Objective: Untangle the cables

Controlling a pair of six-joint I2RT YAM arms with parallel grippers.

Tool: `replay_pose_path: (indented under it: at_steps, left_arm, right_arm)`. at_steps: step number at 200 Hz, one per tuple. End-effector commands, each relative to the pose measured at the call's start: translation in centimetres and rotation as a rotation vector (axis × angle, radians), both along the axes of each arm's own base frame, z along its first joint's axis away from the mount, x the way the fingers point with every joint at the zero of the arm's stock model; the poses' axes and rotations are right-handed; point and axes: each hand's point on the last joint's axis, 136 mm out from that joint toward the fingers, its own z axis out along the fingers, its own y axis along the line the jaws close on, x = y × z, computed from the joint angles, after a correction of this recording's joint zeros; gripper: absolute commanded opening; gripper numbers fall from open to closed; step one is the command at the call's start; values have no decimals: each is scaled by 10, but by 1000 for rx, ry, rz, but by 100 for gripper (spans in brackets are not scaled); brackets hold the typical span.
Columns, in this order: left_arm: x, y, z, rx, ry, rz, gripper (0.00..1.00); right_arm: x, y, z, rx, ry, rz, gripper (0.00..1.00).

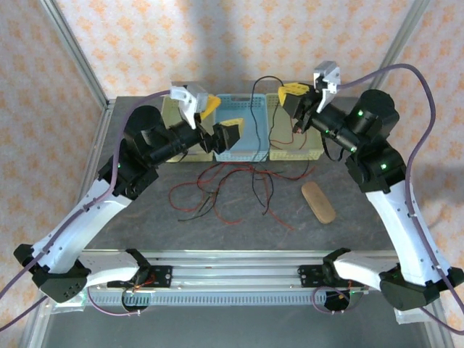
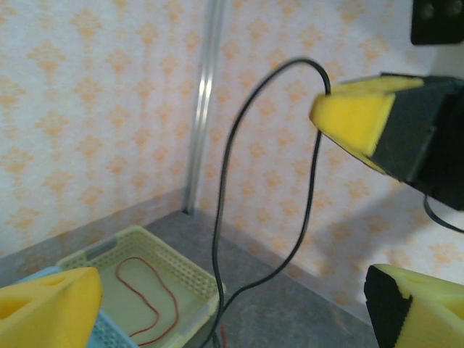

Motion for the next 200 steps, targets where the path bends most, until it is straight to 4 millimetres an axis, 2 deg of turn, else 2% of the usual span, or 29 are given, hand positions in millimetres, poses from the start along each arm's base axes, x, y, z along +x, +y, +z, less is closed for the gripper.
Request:
replay_pose_path:
  at_steps: [1, 18, 47, 97, 129, 132, 138, 164, 200]
  left_arm:
    - [-10, -12, 16, -38, -55, -105, 95]
    - [-4, -14, 13, -47, -60, -94, 96]
    - [1, -17, 11, -66, -70, -90, 96]
    - [-3, -38, 2, -140, -50, -220, 94]
    - [-2, -48, -9, -162, -15, -279, 85]
    - [-2, -49, -10, -166, -10, -284, 84]
    - [-3, -50, -11, -174, -6, -292, 83]
    - [-3, -55, -18, -219, 23, -330, 73]
    - [-5, -69, -26, -282, 70, -425, 57]
  right_arm:
    - [-17, 5, 30, 86, -47, 85, 0]
    - [-18, 4, 38, 123, -48, 92, 0]
    - [-31, 5, 60, 184, -85, 147, 0]
    - [-43, 7, 88, 270, -110, 223, 0]
    - [-54, 5, 109, 305, -152, 256, 0]
    - [-44, 9, 105, 304, -134, 251, 0]
    - [-41, 9, 107, 314, -131, 247, 0]
    - [-42, 9, 120, 384, -134, 276, 0]
    - [-38, 9, 128, 457, -116, 284, 0]
